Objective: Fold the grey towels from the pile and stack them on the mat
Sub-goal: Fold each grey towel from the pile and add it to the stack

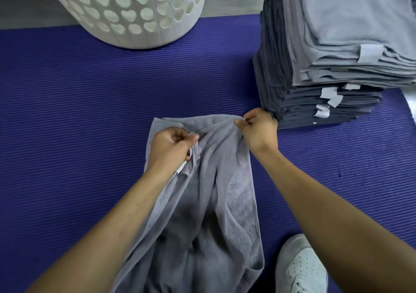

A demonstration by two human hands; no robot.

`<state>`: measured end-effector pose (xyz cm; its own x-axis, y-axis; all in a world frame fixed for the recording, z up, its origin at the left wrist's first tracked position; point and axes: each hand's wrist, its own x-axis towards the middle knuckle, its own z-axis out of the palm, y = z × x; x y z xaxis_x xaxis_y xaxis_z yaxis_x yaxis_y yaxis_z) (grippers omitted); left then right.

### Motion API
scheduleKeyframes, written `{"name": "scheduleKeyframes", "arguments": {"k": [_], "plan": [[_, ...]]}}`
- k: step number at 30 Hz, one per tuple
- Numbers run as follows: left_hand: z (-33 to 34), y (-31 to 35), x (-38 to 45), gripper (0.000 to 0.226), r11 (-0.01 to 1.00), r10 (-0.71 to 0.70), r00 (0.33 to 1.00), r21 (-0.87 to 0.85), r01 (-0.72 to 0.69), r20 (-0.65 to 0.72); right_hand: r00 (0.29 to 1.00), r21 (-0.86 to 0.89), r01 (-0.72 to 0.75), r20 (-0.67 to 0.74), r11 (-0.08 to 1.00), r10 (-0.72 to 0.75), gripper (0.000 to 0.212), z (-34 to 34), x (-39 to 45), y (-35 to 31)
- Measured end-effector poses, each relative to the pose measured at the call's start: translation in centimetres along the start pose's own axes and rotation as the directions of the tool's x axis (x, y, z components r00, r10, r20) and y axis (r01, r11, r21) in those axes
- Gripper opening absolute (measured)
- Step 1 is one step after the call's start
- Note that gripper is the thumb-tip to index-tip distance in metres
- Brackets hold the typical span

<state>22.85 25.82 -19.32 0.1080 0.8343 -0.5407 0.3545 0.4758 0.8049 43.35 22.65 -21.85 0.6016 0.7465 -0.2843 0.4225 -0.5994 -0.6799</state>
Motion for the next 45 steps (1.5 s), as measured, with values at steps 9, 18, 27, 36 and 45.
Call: {"name": "scheduleKeyframes", "arguments": {"k": [9,18,27,36,45], "plan": [[-0.1,-0.6,-0.5,0.013,0.999,0.029,1.000,-0.037,-0.029,-0.007,0.993,-0.199,0.003,0.120,0.980,0.021,0.023,-0.5,0.4,-1.6],[-6.7,4.3,-7.4,0.007,0.999,0.041,0.997,0.030,-0.039,-0.061,0.948,-0.250,0.259,0.252,0.933,-0.195,0.021,-7.2,-8.2,-10.0],[-18.1,13.4,-22.1,0.008,0.887,0.332,0.941,0.364,-0.285,-0.072,0.883,-0.172,0.431,0.281,0.886,-0.375,0.015,-16.9,-22.3,-21.3],[-21.9,14.2,-34.7,0.015,0.805,0.570,0.779,0.370,-0.464,-0.261,0.816,-0.087,0.574,-0.020,0.814,-0.577,0.019,-22.7,-33.1,-20.1],[-22.8,14.1,-41.7,0.013,0.834,0.520,0.767,0.028,-0.551,-0.375,0.757,-0.038,0.636,-0.164,0.771,-0.632,0.019,-27.4,-39.3,-21.2]]}}
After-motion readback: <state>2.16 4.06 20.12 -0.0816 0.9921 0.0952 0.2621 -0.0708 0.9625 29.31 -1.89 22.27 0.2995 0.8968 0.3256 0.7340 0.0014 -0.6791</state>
